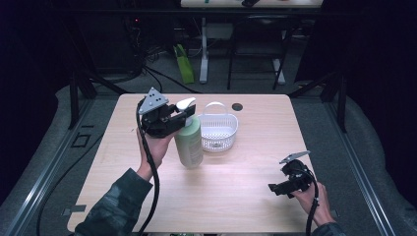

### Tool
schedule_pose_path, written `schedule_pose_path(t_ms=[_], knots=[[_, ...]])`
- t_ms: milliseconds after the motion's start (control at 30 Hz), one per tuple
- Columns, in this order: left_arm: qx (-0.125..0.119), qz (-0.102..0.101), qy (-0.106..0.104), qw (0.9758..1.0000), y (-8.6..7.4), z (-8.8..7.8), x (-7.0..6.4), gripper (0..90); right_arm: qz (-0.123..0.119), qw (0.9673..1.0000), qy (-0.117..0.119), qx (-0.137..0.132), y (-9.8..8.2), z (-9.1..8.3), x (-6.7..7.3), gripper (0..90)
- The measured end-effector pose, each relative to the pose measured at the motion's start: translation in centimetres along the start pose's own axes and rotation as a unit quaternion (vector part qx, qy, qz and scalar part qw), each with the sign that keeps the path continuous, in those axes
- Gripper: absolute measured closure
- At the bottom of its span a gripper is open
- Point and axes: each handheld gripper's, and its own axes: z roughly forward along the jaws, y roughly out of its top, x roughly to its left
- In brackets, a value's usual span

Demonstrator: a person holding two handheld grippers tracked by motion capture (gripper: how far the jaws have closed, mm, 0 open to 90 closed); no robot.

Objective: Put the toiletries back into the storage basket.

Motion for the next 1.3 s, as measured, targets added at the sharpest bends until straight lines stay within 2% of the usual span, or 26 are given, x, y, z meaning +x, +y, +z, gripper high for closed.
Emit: schedule_pose_path(t_ms=[500,733,1300], knots=[[-0.014,0.012,-0.008,0.9998,2.8,-1.3,0.0,67.5,0.001,1.0000,-0.001,-0.001,0.1,-0.1,0.0,6.7],[-0.019,0.005,-0.009,0.9998,3.4,-1.3,0.2,67.5,0.004,1.0000,-0.002,-0.001,0.0,-0.2,0.0,6.6],[-0.029,0.023,-0.005,0.9993,6.0,-1.5,0.2,67.5,0.002,1.0000,-0.001,-0.001,0.0,-0.1,0.0,6.7]])
